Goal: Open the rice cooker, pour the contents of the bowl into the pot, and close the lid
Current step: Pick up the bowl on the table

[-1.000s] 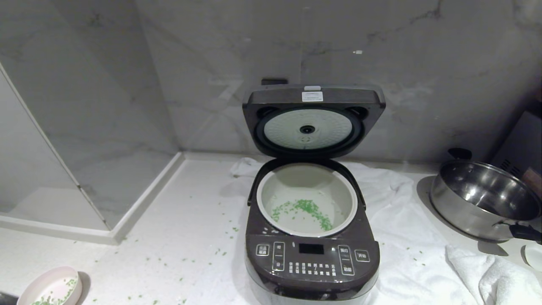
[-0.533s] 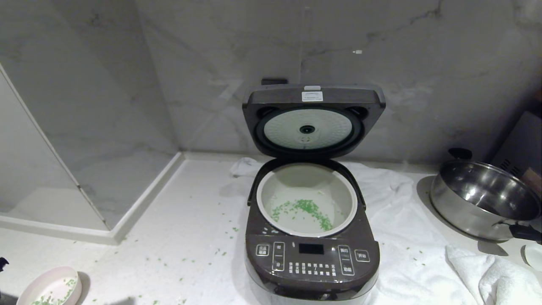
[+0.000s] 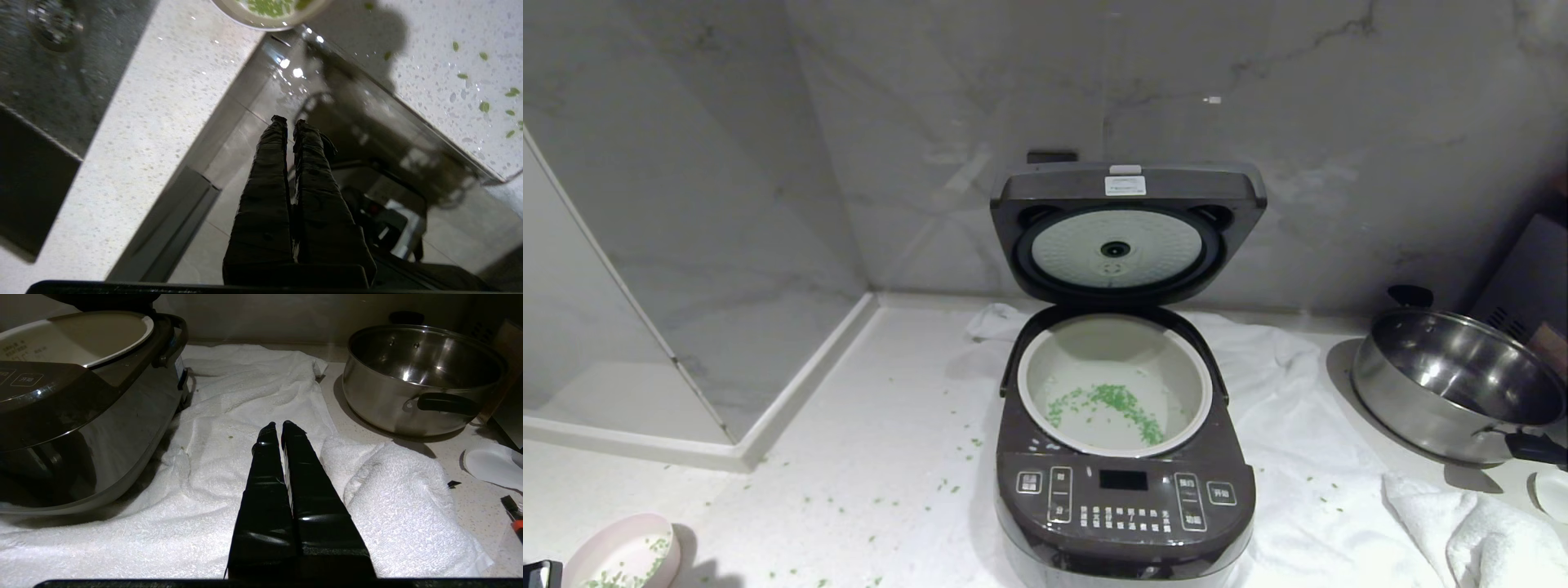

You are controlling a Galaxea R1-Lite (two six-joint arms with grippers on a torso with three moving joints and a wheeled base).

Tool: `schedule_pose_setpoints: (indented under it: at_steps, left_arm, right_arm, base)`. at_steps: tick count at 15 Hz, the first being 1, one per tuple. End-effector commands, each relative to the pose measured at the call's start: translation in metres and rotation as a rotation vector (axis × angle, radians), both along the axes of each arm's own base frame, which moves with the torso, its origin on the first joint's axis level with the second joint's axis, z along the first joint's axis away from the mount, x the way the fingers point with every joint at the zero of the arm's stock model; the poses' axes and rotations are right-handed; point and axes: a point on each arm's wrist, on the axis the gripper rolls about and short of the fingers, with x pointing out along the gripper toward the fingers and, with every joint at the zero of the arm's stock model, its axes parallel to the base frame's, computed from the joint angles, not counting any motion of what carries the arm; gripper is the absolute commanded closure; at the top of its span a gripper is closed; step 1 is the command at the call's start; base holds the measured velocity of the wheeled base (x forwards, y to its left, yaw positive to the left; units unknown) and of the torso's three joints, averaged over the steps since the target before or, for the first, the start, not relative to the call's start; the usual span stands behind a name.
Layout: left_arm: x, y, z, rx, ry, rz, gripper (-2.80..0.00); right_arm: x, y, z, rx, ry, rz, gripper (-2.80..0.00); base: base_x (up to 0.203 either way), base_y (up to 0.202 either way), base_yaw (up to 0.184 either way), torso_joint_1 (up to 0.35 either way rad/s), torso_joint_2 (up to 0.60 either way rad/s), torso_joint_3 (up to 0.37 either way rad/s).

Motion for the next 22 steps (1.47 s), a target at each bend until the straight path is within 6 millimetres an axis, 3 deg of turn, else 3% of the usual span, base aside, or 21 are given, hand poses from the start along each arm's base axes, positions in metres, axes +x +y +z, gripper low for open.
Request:
schedule_pose_setpoints:
  at_steps: [1, 2, 8, 13, 22]
  left_arm:
    - [0.009, 0.018, -0.017, -0.101, 0.065, 0.033, 0.0]
    - [0.012, 0.022, -0.017, -0.103, 0.052, 0.038, -2.8]
    - [0.041, 0.047, -0.036, -0.111, 0.032, 0.088, -2.8]
    - [0.072, 0.086, -0.047, -0.185, -0.001, 0.233, -2.8]
    - [0.081, 0.127, -0.078, -0.229, 0.046, 0.326, -2.8]
  right_arm:
    - [0.0, 0.0, 0.0, 0.001, 0.002, 0.001, 0.0]
    - [0.0, 0.0, 0.0, -0.001, 0.002, 0.001, 0.0]
    - [0.0, 0.0, 0.0, -0.001, 0.002, 0.001, 0.0]
    - [0.0, 0.0, 0.0, -0.001, 0.002, 0.001, 0.0]
    - [0.0, 0.0, 0.0, 0.001, 0.002, 0.001, 0.0]
  base:
    - [0.0, 0.0, 0.0, 0.0, 0.0, 0.0]
    - [0.0, 0.0, 0.0, 0.0, 0.0, 0.0]
    - [0.0, 0.0, 0.0, 0.0, 0.0, 0.0]
    - [0.0, 0.0, 0.0, 0.0, 0.0, 0.0]
    - [0.0, 0.0, 0.0, 0.0, 0.0, 0.0]
